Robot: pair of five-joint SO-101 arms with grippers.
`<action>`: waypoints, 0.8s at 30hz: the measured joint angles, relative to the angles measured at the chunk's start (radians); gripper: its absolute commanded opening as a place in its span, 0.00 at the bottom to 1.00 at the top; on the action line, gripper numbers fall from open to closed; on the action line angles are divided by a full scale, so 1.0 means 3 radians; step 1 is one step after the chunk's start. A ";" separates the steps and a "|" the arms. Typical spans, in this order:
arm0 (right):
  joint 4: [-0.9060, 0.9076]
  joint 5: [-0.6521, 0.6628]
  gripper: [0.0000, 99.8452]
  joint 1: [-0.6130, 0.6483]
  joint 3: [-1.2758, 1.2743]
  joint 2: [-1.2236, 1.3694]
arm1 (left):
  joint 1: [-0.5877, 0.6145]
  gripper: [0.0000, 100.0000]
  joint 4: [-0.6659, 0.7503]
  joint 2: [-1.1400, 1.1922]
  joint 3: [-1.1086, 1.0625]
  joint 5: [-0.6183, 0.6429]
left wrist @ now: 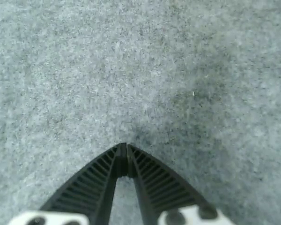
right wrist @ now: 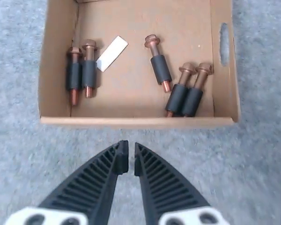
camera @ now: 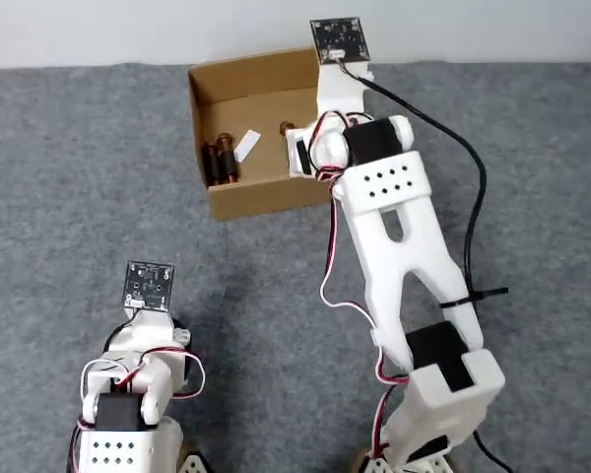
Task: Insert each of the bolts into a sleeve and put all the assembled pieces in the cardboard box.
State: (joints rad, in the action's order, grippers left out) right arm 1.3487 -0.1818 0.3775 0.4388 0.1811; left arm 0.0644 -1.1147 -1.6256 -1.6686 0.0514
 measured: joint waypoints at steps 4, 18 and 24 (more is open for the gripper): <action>0.0338 0.0000 0.01 0.0000 0.0000 -0.0097 | 0.0000 0.01 0.0000 0.0000 0.0000 0.0000; 0.1207 -0.0660 0.01 -0.0322 -0.0251 -0.0542 | 0.0000 0.01 0.0000 0.0000 0.0000 0.0000; 0.0931 -0.0696 0.01 -0.0358 -0.1212 -0.1299 | 0.0000 0.01 0.0000 0.0000 0.0000 0.0000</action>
State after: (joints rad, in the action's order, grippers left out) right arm 1.6280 -0.3905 0.2700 0.0752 -0.2087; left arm 0.0644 -1.1147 -1.6256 -1.6686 0.0514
